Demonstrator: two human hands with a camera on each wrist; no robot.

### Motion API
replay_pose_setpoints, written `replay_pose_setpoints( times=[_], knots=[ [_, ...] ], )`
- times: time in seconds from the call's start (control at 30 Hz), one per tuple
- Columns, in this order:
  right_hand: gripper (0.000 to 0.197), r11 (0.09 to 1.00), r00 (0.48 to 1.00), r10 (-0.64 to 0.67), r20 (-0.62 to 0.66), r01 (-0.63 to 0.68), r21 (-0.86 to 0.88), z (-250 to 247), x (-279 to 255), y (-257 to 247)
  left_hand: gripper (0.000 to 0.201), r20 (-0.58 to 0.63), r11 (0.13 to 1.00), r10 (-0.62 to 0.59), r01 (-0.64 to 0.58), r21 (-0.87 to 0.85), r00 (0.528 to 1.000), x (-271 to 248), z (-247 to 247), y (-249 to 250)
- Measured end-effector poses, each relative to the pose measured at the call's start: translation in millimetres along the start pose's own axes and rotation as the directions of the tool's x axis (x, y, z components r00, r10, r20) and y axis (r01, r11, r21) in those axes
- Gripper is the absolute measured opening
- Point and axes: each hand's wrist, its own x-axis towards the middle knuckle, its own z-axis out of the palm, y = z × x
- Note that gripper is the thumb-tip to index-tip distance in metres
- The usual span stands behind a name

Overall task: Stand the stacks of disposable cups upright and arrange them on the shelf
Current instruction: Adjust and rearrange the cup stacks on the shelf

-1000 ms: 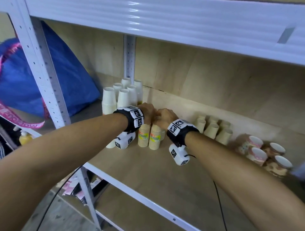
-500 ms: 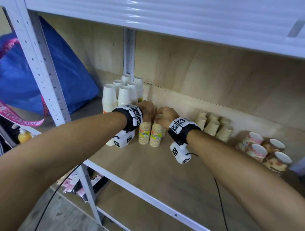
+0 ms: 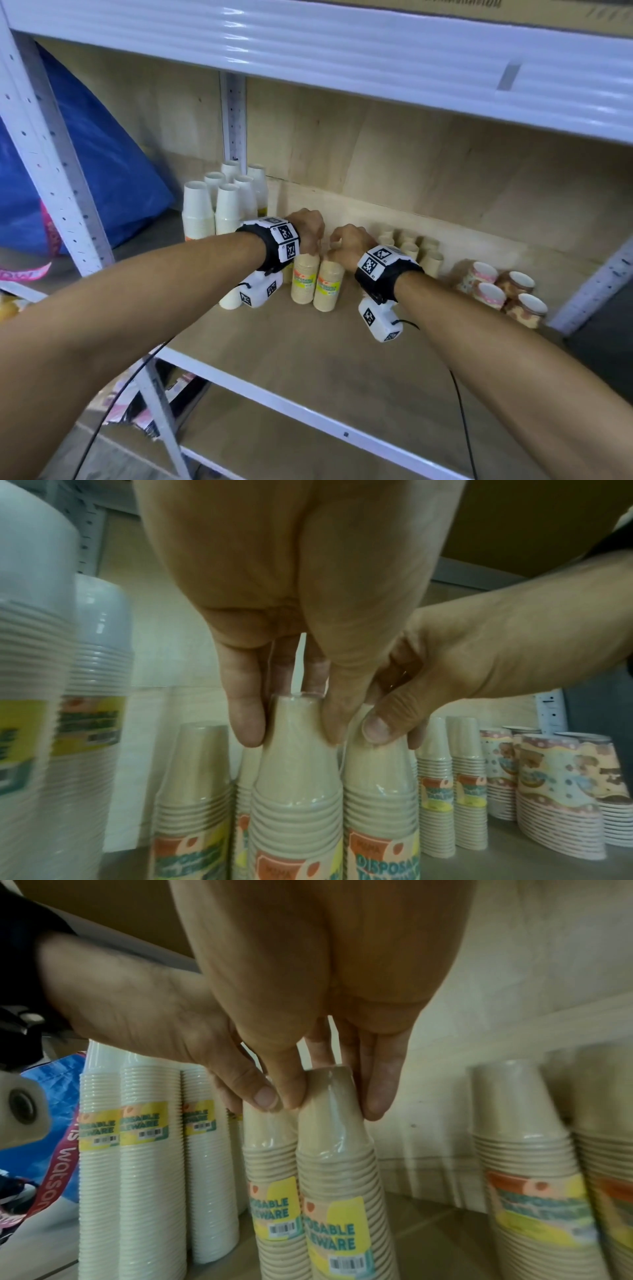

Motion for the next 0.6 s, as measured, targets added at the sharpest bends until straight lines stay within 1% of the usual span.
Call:
replay_pose_setpoints(
  times=[0.13, 0.2, 0.23, 0.3, 0.37, 0.47, 0.53, 0.6],
  knots=[
    [0.036, 0.999, 0.999, 0.037, -0.026, -0.038, -0.027, -12, -9, 20, 0.023, 0.008, 0.999, 0.05, -0.05, 0.005, 0.999, 10, 5, 20],
    [0.035, 0.997, 0.997, 0.066, -0.042, -0.068, -0.048, -19, -13, 30, 0.03, 0.011, 0.997, 0.075, -0.075, 0.008, 0.997, 14, 8, 31],
    [0.032, 0.995, 0.996, 0.077, -0.042, -0.08, -0.06, -21, -15, 35, 0.033, 0.01, 0.996, 0.087, -0.087, 0.004, 0.996, 17, 10, 37],
    [0.017, 0.991, 0.995, 0.092, -0.036, -0.095, -0.09, -24, -16, 46, 0.035, 0.01, 0.994, 0.11, -0.11, 0.0, 0.994, 20, 11, 49],
    [0.011, 0.986, 0.992, 0.113, -0.051, -0.119, -0.118, -28, -19, 57, 0.036, 0.02, 0.991, 0.134, -0.134, 0.0, 0.991, 25, 13, 61],
    [0.02, 0.983, 0.987, 0.144, -0.071, -0.15, -0.103, -35, -25, 74, 0.028, 0.036, 0.985, 0.17, -0.171, 0.007, 0.985, 28, 16, 77],
    [0.023, 0.984, 0.985, 0.157, -0.066, -0.162, -0.075, -37, -26, 85, 0.033, 0.036, 0.98, 0.196, -0.196, 0.009, 0.98, 31, 19, 88],
    [0.023, 0.983, 0.984, 0.169, -0.058, -0.173, -0.067, -37, -25, 95, 0.035, 0.01, 0.979, 0.205, -0.205, 0.001, 0.979, 32, 21, 97]
  ],
)
